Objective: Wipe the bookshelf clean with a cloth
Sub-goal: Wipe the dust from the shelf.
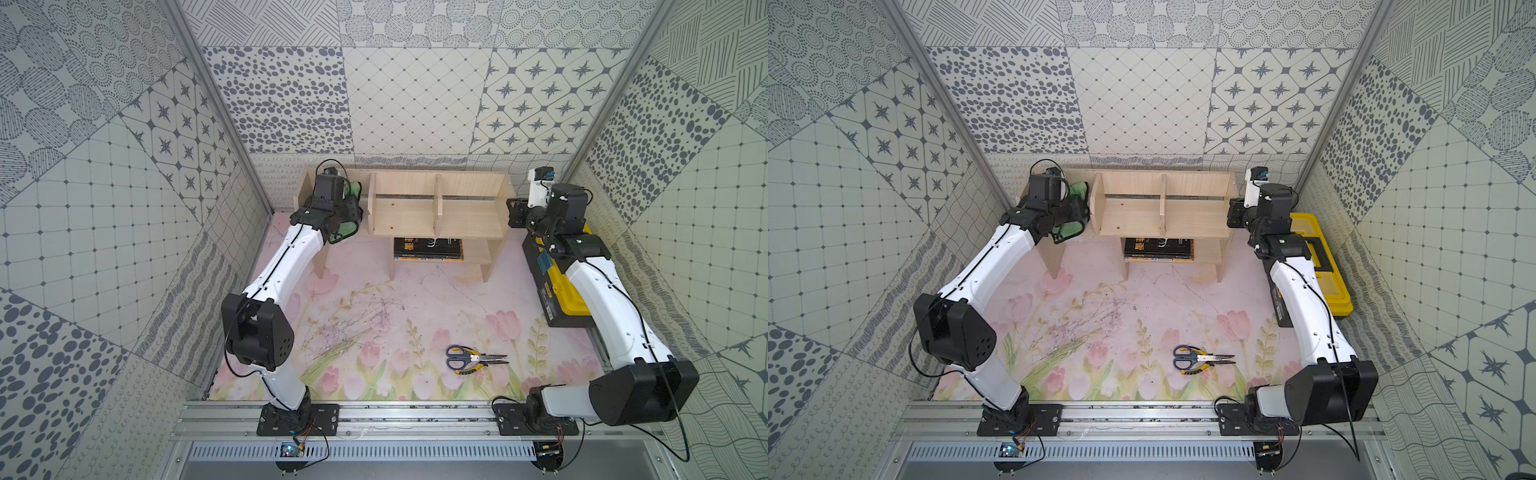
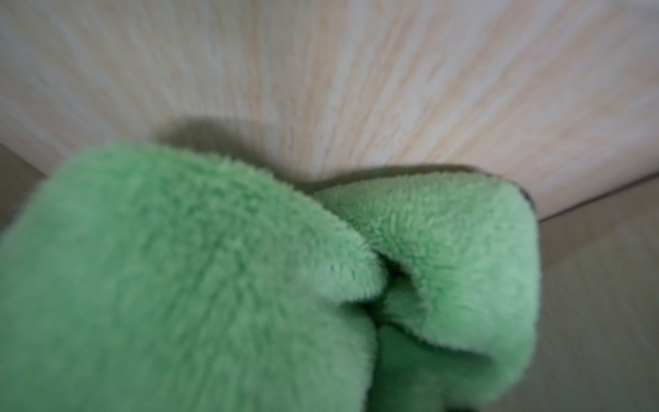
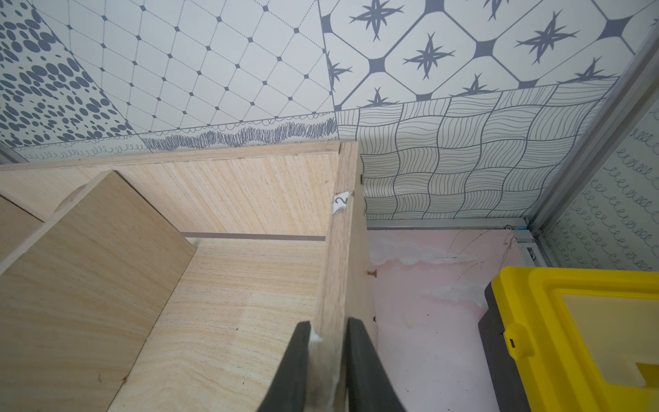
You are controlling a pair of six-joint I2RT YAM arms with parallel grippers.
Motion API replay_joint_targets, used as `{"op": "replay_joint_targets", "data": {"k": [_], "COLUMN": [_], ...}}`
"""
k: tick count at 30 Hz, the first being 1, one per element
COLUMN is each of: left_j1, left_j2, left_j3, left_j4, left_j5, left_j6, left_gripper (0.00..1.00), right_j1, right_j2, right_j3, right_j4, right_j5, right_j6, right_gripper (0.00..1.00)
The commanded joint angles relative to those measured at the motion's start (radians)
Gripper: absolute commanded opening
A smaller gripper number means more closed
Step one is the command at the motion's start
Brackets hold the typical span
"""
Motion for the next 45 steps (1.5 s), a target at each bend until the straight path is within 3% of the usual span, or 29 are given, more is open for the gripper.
{"op": "replay_joint_targets", "data": {"k": [1, 3, 9, 17, 22, 30, 34, 39, 45], "left_j1": [0.000, -0.001, -0.001, 0.064, 0.163, 0.169, 0.101, -0.014, -0.149], "left_j2": [-0.022, -0.052, -0.202, -0.275, -0.184, 0.034, 0.061, 0.115, 0.148], "left_j3": [-0.086, -0.112, -0.118, 0.101, 0.221, 0.431, 0.437, 0.540, 0.579], "left_j4": [-0.014, -0.018, -0.040, -0.117, -0.179, -0.272, -0.194, -0.157, -0.164], "left_j5": [0.014, 0.013, -0.012, -0.176, -0.146, 0.017, 0.109, 0.182, 0.150], "left_j6": [-0.008, -0.003, 0.030, 0.078, 0.042, -0.042, -0.009, 0.056, 0.127], "left_gripper": [0.15, 0.00, 0.00, 0.00, 0.00, 0.00, 0.00, 0.00, 0.00], "right_j1": [0.021, 0.021, 0.021, 0.021, 0.021, 0.021, 0.021, 0.021, 0.021], "right_j2": [-0.045, -0.048, -0.061, -0.065, -0.059, -0.056, -0.051, -0.045, -0.051], "right_j3": [0.004, 0.003, -0.002, -0.001, 0.012, 0.014, 0.021, 0.031, 0.033], "right_j4": [0.016, 0.014, 0.015, 0.015, 0.014, 0.014, 0.014, 0.006, 0.004], "right_j5": [-0.202, -0.203, -0.194, -0.191, -0.203, -0.213, -0.220, -0.225, -0.222], "right_j6": [0.068, 0.068, 0.064, 0.057, 0.063, 0.065, 0.071, 0.071, 0.069], "right_gripper": [0.00, 0.00, 0.00, 0.00, 0.00, 0.00, 0.00, 0.00, 0.00]}}
